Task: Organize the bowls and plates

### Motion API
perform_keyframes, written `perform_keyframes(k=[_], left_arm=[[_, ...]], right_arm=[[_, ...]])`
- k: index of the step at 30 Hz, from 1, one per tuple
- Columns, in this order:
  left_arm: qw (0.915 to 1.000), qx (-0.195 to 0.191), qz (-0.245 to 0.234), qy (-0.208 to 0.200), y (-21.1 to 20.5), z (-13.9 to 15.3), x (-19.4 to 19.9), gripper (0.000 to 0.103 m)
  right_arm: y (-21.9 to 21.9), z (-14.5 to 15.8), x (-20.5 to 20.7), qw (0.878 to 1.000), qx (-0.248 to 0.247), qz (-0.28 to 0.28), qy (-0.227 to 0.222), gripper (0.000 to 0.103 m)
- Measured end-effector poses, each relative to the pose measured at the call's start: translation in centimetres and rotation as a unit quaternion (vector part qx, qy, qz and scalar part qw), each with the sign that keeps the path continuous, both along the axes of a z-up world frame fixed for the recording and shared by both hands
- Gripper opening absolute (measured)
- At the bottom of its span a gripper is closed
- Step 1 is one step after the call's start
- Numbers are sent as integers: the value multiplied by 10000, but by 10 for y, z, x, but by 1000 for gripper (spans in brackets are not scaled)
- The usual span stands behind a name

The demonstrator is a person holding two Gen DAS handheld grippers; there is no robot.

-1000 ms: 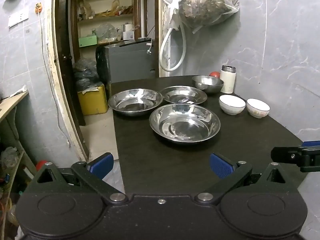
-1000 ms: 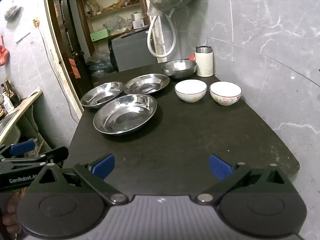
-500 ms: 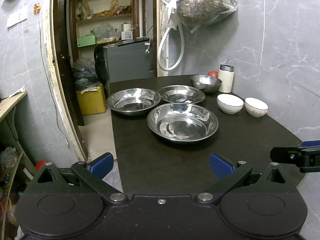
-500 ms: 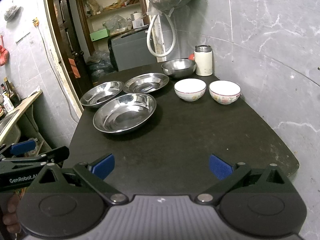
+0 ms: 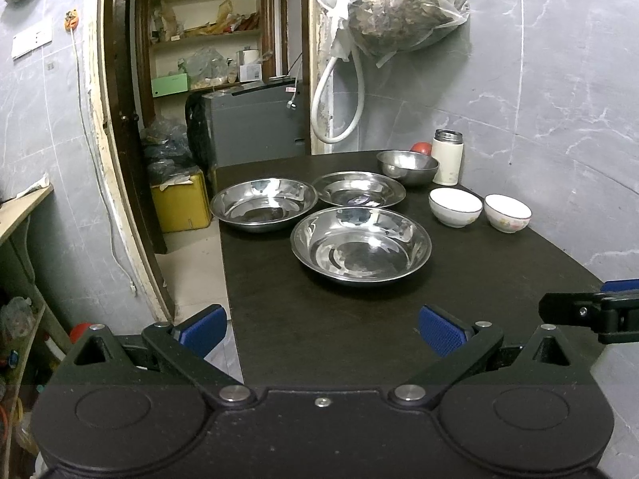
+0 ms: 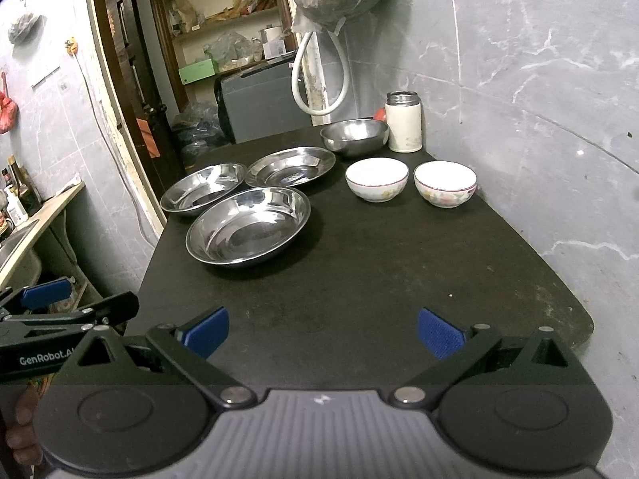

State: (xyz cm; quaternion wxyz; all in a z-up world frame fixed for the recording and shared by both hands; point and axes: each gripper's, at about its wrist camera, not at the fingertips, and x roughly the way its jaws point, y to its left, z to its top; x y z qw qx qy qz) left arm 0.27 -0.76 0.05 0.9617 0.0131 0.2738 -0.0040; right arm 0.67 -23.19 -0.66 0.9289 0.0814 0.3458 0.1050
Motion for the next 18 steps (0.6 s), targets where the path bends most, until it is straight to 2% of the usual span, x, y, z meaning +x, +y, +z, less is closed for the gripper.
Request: perform_keyframes(k=[18], left_arm=[[10000, 36, -70, -35, 0, 1, -5, 102]], right_arm=[[-1, 2, -2, 10000, 6, -10, -20, 103]])
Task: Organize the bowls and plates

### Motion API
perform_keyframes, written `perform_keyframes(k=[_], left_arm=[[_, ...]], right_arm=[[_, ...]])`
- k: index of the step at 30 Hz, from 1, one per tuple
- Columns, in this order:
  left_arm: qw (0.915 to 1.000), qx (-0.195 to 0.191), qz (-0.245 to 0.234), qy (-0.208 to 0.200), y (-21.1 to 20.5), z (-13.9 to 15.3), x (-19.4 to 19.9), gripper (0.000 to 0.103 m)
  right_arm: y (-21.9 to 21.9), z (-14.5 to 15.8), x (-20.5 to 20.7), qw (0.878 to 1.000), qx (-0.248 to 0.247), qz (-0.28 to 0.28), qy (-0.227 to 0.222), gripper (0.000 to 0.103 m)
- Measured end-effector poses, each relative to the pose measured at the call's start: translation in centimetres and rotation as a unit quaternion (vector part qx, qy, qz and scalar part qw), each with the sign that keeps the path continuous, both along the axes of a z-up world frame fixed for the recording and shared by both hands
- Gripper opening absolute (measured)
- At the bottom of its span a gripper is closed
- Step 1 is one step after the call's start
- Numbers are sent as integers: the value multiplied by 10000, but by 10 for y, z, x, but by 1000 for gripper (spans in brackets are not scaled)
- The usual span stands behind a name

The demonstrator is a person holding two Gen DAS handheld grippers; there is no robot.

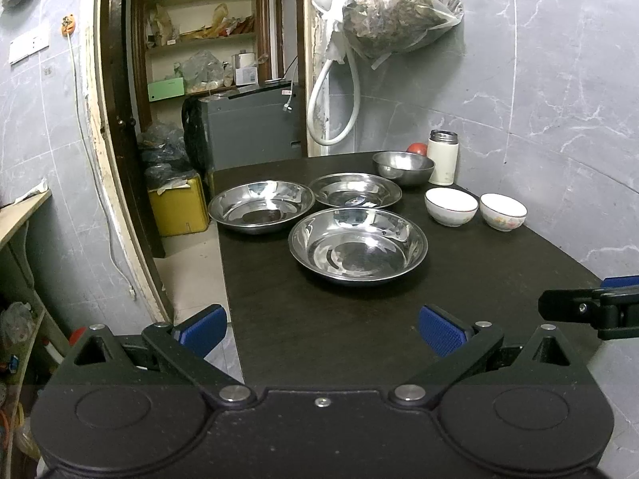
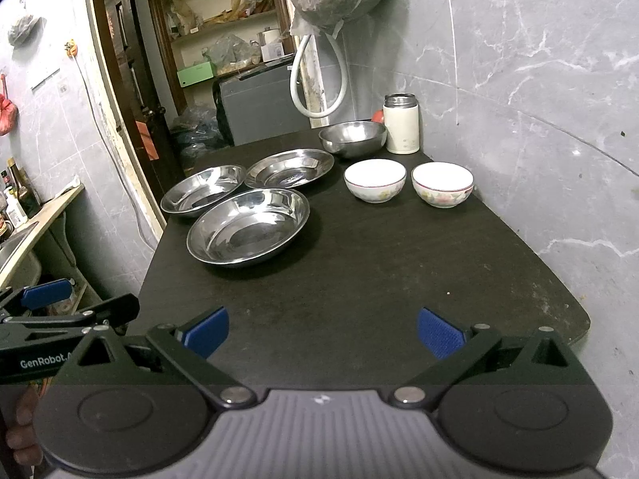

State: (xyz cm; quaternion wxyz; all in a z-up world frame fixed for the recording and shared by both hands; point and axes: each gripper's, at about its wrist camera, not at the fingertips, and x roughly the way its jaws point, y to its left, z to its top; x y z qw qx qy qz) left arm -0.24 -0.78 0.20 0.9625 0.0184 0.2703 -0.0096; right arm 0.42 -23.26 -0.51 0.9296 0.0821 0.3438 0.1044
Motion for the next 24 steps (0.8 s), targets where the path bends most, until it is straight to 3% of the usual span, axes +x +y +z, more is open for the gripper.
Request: perform_keyframes(k=[24], left_arm=[[10000, -5, 7, 1, 0, -1, 0, 102]], right_arm=[[-1, 0, -1, 10000, 0, -2, -10, 103]])
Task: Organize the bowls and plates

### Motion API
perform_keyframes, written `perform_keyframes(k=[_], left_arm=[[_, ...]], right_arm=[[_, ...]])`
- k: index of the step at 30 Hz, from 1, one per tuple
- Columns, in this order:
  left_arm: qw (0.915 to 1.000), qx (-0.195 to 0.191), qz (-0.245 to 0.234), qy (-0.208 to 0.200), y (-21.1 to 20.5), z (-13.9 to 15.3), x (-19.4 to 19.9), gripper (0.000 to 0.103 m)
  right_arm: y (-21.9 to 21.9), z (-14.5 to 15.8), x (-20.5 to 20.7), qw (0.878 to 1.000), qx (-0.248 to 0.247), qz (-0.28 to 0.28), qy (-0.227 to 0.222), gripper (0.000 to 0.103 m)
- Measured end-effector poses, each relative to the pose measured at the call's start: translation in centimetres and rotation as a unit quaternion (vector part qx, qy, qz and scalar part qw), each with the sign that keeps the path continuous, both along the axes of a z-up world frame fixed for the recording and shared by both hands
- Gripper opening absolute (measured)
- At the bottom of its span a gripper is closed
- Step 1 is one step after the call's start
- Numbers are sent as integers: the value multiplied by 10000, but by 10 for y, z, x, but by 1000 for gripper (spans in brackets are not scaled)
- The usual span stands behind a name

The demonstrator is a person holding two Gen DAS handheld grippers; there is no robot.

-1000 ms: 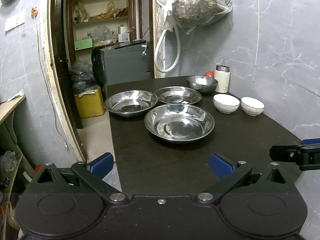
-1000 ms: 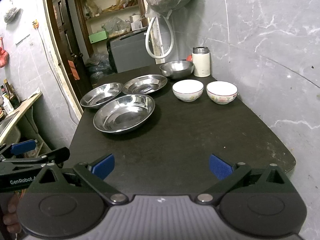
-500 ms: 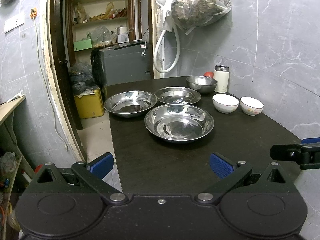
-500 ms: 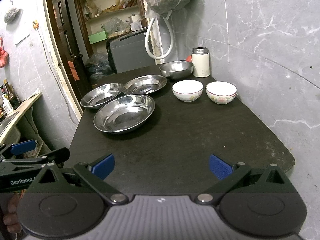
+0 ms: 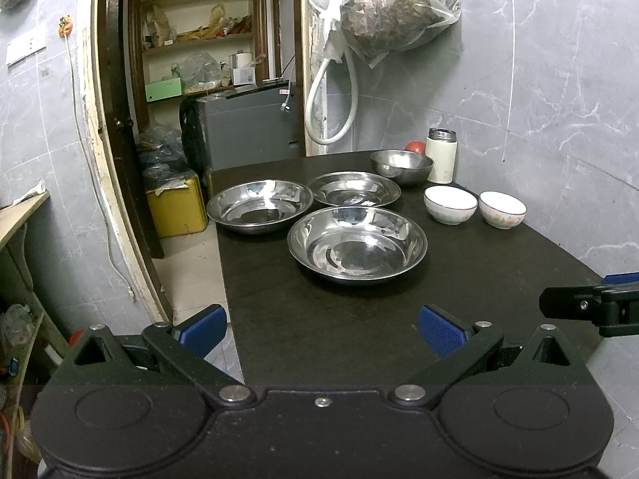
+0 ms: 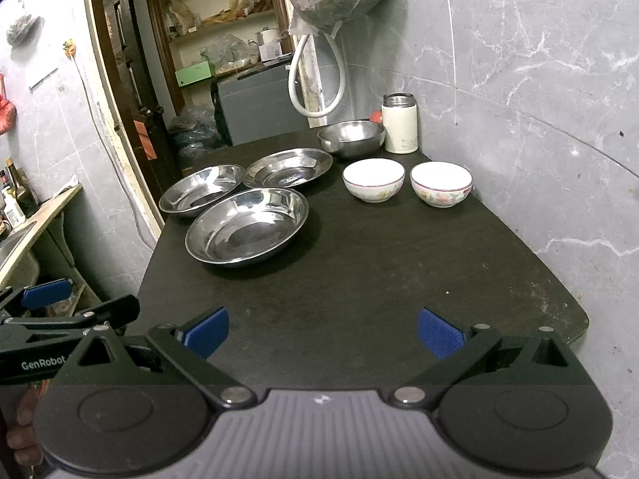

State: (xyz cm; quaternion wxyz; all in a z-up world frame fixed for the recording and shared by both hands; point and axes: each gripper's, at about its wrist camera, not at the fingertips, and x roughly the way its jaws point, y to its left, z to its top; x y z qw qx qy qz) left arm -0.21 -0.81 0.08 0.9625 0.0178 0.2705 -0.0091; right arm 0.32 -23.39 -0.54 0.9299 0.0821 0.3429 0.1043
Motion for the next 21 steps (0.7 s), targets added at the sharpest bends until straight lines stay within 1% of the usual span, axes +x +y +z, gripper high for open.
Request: perform_keyframes(k=[13, 16, 19, 21], left_arm=[[10000, 4, 6, 32, 1, -2, 1, 102], [9998, 12, 46, 177, 2, -6, 10, 102], [9990, -24, 109, 430, 7, -11, 19, 102], [9980, 24, 199, 598, 11, -12, 28, 102]], right_arm=[[-3, -1, 9, 10000, -1, 5, 39, 103], [-3, -3, 14, 10000, -5, 10, 78, 103], [-2, -6, 22, 9999, -4, 18, 131, 103], [-3, -7, 30, 9999, 1, 38, 165, 103]])
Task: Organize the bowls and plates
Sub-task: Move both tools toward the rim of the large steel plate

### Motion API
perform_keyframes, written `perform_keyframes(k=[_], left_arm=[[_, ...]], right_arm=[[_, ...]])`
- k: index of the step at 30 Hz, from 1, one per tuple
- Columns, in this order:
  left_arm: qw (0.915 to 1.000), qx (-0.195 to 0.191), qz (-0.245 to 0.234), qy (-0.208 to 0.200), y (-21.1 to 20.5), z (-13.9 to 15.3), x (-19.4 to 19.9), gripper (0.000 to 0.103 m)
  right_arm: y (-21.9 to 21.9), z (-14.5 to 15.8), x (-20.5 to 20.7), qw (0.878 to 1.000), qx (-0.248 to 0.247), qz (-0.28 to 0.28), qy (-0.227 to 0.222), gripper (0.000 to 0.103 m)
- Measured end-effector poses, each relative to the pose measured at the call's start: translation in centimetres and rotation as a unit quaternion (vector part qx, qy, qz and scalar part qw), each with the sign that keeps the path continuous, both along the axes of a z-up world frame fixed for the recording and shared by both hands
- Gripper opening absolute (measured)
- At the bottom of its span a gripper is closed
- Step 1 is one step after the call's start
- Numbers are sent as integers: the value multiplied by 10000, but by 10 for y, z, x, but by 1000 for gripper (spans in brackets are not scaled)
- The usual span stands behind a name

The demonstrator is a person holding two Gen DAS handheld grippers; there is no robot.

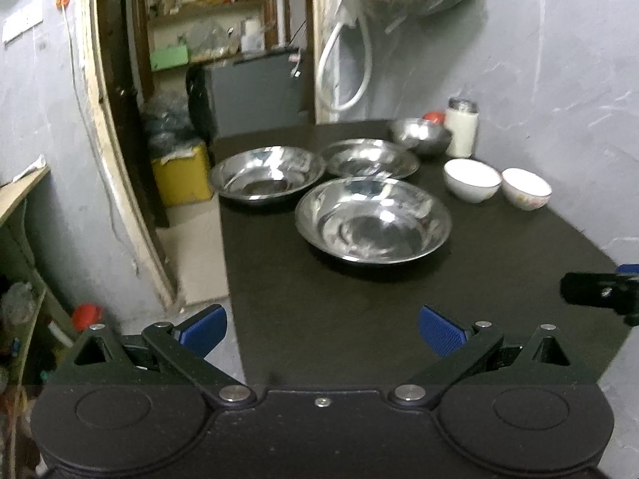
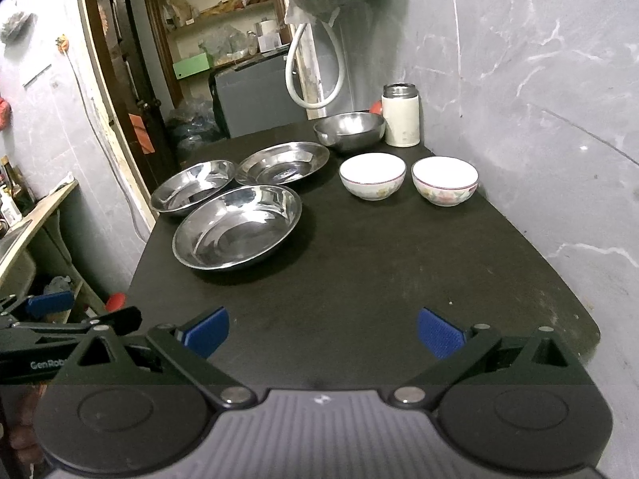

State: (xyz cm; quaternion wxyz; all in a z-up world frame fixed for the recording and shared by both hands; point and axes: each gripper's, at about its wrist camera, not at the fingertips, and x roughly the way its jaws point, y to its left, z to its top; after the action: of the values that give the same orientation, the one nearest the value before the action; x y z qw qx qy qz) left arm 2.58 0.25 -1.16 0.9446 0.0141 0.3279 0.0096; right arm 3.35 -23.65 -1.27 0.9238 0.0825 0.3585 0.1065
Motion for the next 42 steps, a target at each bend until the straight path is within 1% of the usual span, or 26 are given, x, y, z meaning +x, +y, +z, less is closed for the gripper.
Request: perform_keyframes(k=[3, 6, 9, 13, 16, 18, 21, 25, 27, 31, 34, 36, 38, 42], left_arm=[[9992, 69, 221, 321, 10, 1, 17, 102], [9974, -4, 548, 473, 27, 6, 30, 102], [9943, 52, 878, 610, 42, 12, 46, 102], [9900, 240, 1177, 740, 55, 19, 72, 102], [9862, 231, 1413, 830, 65, 28, 91, 102], [9843, 240, 1556, 792, 70, 34, 100, 102], [9825, 380, 1661, 748, 77, 42, 114, 102], [9835, 526, 1570, 723, 92, 46, 140, 102], [9862, 527, 1384, 741, 100, 47, 155, 102], [9922, 458, 918, 709, 120, 42, 190, 102], [9945, 366, 629, 749, 136, 33, 221, 102], [9957, 308, 483, 733, 145, 28, 238, 102], [9966, 235, 363, 706, 153, 24, 254, 102], [9965, 51, 52, 836, 164, 11, 280, 102]], right_arm=[[1, -1, 14, 10000, 47, 62, 39, 103], [3, -1, 34, 9998, 87, 199, 8, 103], [6, -4, 56, 9993, 164, 324, 5, 103], [13, -6, 86, 9981, 238, 573, -13, 103], [20, -6, 107, 9967, 386, 720, -8, 103], [26, -6, 118, 9953, 468, 852, -21, 103], [37, -4, 134, 9935, 545, 1003, -32, 103], [54, -1, 152, 9921, 586, 1092, -172, 103], [64, -2, 158, 9919, 611, 1098, -192, 103], [83, -7, 170, 9923, 599, 1067, -175, 103], [101, -7, 181, 9945, 457, 940, -69, 103], [110, -6, 186, 9959, 434, 797, 40, 103], [119, -7, 190, 9964, 461, 705, 51, 103], [141, -10, 202, 9978, 472, 468, 83, 103]])
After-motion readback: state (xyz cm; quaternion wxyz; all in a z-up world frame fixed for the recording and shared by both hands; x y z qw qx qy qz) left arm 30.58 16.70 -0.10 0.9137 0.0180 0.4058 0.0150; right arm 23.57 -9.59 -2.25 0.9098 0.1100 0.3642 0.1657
